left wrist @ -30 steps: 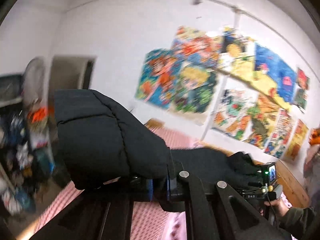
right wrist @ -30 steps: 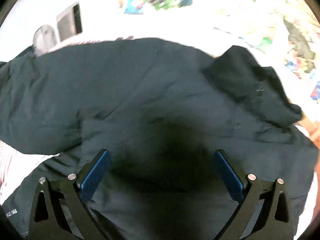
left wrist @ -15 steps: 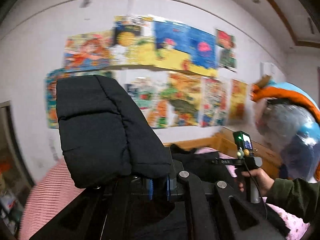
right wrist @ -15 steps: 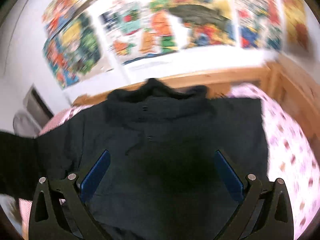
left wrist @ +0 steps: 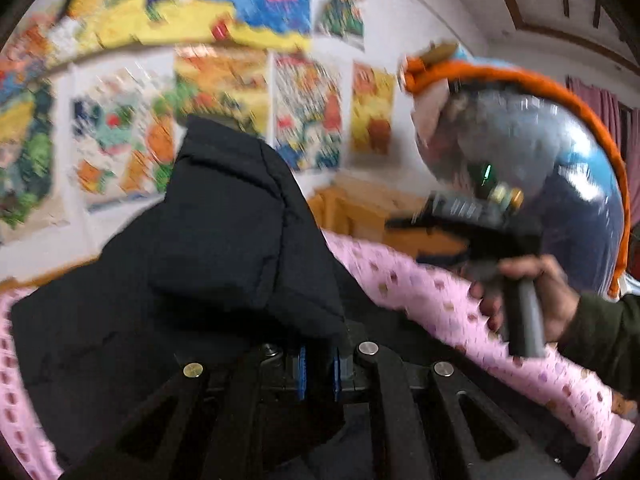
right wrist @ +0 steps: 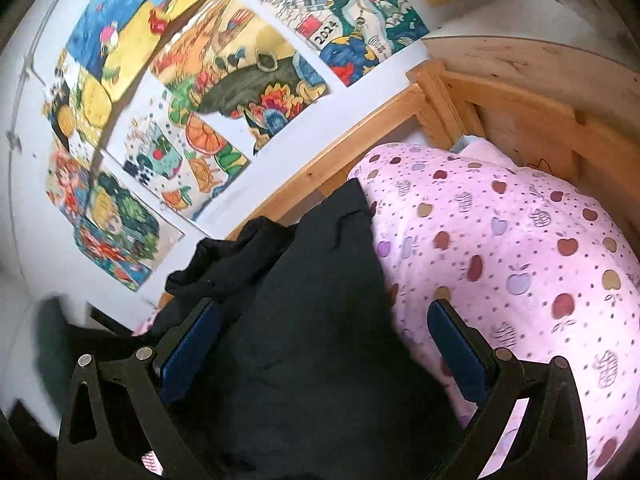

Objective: Fold large clothes

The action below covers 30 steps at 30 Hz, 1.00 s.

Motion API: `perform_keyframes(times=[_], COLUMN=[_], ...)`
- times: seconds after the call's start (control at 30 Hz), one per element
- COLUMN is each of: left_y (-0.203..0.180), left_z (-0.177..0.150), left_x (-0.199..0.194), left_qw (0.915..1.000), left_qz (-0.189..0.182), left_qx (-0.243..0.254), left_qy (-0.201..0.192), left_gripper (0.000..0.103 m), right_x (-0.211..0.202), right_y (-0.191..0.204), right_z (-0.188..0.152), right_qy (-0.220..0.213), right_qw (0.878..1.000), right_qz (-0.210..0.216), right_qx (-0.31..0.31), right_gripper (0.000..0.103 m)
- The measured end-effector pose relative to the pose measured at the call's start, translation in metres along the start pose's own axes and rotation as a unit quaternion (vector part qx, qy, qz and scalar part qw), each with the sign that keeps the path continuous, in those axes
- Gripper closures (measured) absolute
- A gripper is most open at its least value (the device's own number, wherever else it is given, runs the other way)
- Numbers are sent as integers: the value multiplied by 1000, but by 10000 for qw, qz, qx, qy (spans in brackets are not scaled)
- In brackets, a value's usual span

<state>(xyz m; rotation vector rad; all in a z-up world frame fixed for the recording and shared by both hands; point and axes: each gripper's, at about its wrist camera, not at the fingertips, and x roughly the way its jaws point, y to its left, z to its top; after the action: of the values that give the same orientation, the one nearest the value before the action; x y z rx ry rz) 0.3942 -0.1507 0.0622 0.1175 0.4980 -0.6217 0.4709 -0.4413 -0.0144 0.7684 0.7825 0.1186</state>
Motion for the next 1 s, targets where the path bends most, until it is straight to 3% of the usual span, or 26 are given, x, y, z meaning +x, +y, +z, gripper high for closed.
perform_keyframes(times=[0.1,0.3,0.4,0.43,0.47,0.53,0.6,0.67,0.83,0.93,1.0], left_y=[8,22,21,21,21,23,29,38,75,113,137], left_z=[-15,-37,-39,-37,-37,-36,-34,-32,-39,-53,-62], left_x=[29,46,49,51,48,40,31,21,-5,-20,-24], left_qw=[9984,9923,9907,9902,9899,9905,9901,9906,9911,9860,9781], left_qz=[-317,-776,-874,-916,-979,-979,-1006,-808,293,638,728], left_qx=[-280,-654,-614,-611,-603,-741,-847,-990,-1069,-1243,-1625], left_qy=[380,708,837,857,834,624,483,481,733,907,1082], left_gripper=[94,89,76,66,42,16,16,16,16,16,15], right_x=[4,17,32,36,42,49,58,65,67,61,58], right_y=[-10,-20,-10,-8,-6,-3,1,-1,-18,-17,-11], right_z=[0,-6,-13,-16,-20,-26,-34,-43,-62,-72,-76], right_qy=[97,410,661,742,845,1004,1191,1359,1444,1380,1328], right_qw=[9988,9902,9871,9859,9843,9823,9801,9794,9815,9844,9874], right_qz=[472,1335,1459,1501,1547,1580,1587,1489,1202,1058,856], right_qx=[-96,24,-33,-10,24,28,44,106,371,281,105], right_gripper=[1,1,1,1,1,1,1,1,1,3,13])
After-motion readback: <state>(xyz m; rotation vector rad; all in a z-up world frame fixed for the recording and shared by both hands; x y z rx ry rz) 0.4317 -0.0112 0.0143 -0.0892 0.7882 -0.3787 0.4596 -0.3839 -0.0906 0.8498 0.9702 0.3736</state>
